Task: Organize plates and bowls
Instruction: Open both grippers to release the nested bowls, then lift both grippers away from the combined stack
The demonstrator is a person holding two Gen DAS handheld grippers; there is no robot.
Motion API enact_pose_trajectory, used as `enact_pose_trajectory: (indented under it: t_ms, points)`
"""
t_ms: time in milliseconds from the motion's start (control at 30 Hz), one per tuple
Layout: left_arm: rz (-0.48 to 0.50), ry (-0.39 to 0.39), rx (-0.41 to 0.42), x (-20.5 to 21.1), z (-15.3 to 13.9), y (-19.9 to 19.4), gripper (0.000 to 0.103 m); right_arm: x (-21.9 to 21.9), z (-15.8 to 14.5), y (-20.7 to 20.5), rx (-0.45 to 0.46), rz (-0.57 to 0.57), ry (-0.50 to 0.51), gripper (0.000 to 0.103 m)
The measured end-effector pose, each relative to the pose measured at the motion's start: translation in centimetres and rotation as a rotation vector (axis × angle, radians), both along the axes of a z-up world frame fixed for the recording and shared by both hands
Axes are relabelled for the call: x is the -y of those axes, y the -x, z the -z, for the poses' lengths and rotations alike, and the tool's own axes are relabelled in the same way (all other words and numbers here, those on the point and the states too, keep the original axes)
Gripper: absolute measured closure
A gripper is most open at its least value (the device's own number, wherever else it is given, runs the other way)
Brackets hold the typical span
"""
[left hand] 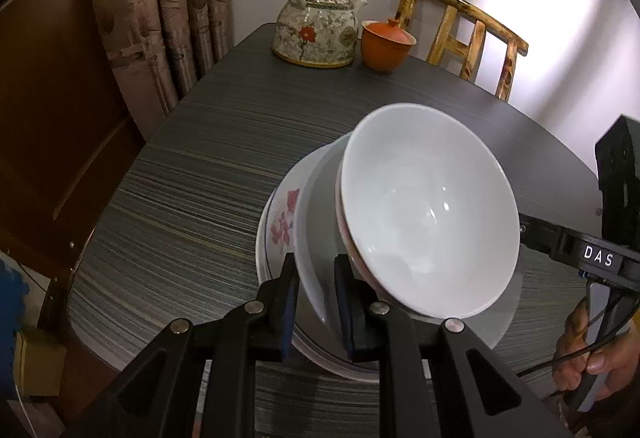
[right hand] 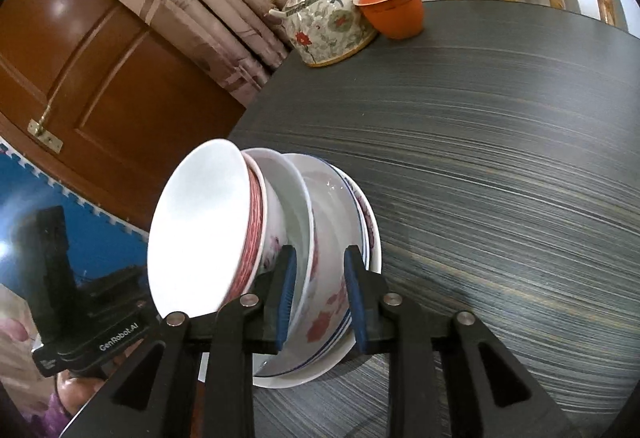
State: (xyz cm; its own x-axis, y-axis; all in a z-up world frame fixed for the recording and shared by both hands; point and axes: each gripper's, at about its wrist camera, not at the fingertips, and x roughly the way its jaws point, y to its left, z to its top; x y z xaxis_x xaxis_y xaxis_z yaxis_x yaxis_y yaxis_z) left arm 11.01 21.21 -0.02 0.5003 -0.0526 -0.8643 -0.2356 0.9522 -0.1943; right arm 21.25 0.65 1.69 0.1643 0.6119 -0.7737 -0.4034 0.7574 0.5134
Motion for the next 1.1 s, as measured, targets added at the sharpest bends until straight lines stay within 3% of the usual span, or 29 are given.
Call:
enact_pose_trajectory:
  t_ms: [100,167,267,600,867,1100]
  points:
    - [-0.013,0.003,0.018,-0.4,-0.7,0.2,0.084,0.3,-0.3,0.0,0.010,0.011,-0.004,0.073]
    - [-0.020,-0.004,0.034,-0.5,-1.2,0.5,0.077,0.9,-0.5,0.0,0.024,0.043,0.012,0.054]
    - [-0.023,-0.029,0.043,-0.4,-1.7,0.5,0.077,2.3,-0.8,-0.1,0.020,0.091,-0.030,0.042]
    - [-0.031,-0.114,0.078,0.6,-3.8,1.8,0.071,4.1,-2.9,0.9,0.031,0.169,-0.121,0.039]
    - [-0.025,-0.177,0.121,2.4,-5.7,3.9,0.066,1.5,-6.8,5.8,0.207,0.088,-0.032,0.035]
    - [0.001,-0.212,0.155,4.2,-6.7,6.0,0.062,1.2,-8.8,9.4,0.317,0.093,0.026,0.033]
